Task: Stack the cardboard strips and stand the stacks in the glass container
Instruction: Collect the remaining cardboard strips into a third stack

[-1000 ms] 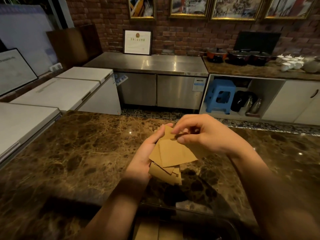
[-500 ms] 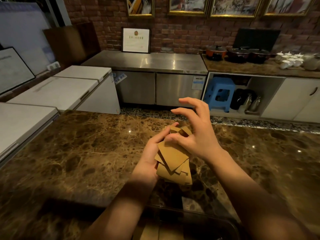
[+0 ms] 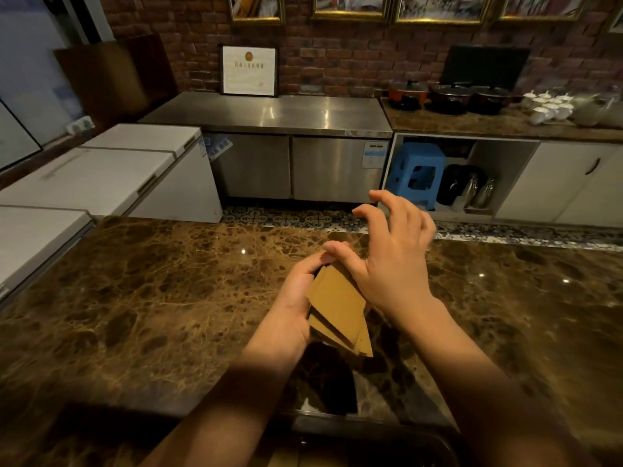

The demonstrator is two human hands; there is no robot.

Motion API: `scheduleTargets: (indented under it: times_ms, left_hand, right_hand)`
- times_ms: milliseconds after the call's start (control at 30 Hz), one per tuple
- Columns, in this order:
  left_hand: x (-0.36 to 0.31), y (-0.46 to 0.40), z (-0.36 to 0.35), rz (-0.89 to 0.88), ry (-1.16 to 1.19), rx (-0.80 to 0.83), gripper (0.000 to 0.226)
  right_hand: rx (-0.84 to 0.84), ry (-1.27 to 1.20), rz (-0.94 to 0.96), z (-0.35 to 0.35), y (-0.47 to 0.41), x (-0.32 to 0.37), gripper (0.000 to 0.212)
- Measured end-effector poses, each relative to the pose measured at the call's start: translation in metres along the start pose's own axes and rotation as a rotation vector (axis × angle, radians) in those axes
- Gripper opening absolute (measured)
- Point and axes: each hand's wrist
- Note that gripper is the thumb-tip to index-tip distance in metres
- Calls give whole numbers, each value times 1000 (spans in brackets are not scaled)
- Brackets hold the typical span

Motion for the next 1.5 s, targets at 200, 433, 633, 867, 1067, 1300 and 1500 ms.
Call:
scheduleTargets:
  times_ms: [200,433,633,867,1067,1300,1500]
  left_hand:
    - [-5,-22,-3,-400,97,-161,56]
    - [31,-51,6,-612,-452,-156,52]
    - [42,-65,9,-587,-463,-104,61]
    - [45,-73,47,-336,-540,-49,84]
    - [74,-81,53,-368,-671,-301,16]
    - [92,-87,60,-369,-705,-361,7]
    - [94,-86,55,-391,-545,-366,23]
  right_hand:
    - [280,-940,-784,5,0,-23,67]
    - [606,-1857,-1300,-30,39,-42,63]
    - [350,-1934,-1185,-54,53,-61,49]
    - [140,-1036,-620,-64,80,-104,54]
    - [255,-866,-509,-86,107,-100,60]
    - [89,-795,-690,-99,103,-95,18]
    - [-107,-875,-779,-111,103,-80,21]
Point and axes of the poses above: each hand's wrist, its own y-axis away from the middle knuckle, its own z-axis out of the back of the hand, x = y × z, and after that the axes turned 7 degrees about x, right-handed
